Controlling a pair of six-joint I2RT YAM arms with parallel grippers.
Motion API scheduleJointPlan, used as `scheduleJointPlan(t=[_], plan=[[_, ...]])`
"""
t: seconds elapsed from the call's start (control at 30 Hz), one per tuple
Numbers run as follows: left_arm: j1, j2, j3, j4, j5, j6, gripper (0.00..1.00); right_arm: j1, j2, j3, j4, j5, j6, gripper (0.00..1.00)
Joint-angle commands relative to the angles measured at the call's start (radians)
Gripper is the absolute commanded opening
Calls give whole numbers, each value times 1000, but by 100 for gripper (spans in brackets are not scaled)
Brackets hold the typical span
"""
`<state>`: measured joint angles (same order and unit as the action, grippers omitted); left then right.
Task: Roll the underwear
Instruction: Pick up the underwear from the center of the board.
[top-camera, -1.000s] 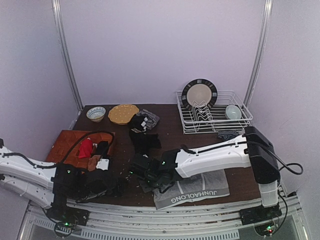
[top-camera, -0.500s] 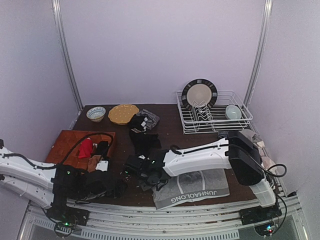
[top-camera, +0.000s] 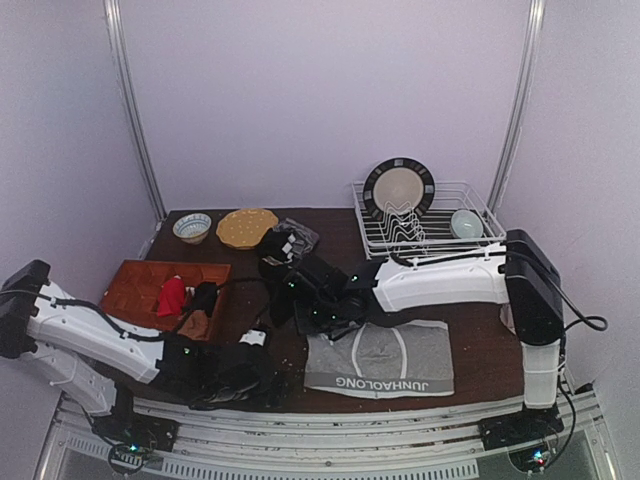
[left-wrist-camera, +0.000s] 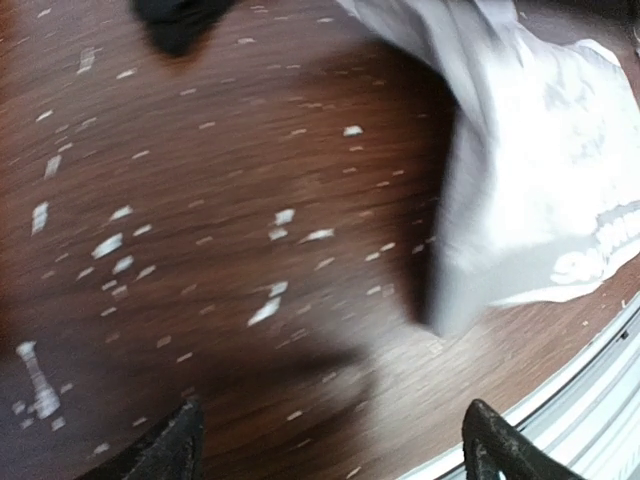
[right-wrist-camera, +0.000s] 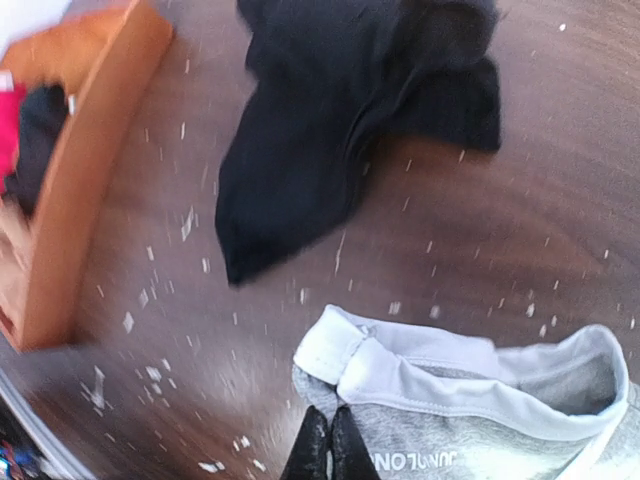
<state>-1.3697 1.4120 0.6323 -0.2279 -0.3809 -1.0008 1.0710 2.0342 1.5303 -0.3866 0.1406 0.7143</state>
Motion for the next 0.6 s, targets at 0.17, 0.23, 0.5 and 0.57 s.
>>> scheduleJointPlan(t=[0.17,0.23,0.5,0.57], plan=[[74,148,100,195,73,126,88,-49,-4,-51,75,-89,71,0],[108,190,105,239,117,152,86,-56,-2,-50,77,-102,72,0],[195,246,46,455,286,274,69,-76,-6,-64,95,-137,65,0],[219,247,18,507,334,285,61,-78,-5,-64,98,-140,64,0]])
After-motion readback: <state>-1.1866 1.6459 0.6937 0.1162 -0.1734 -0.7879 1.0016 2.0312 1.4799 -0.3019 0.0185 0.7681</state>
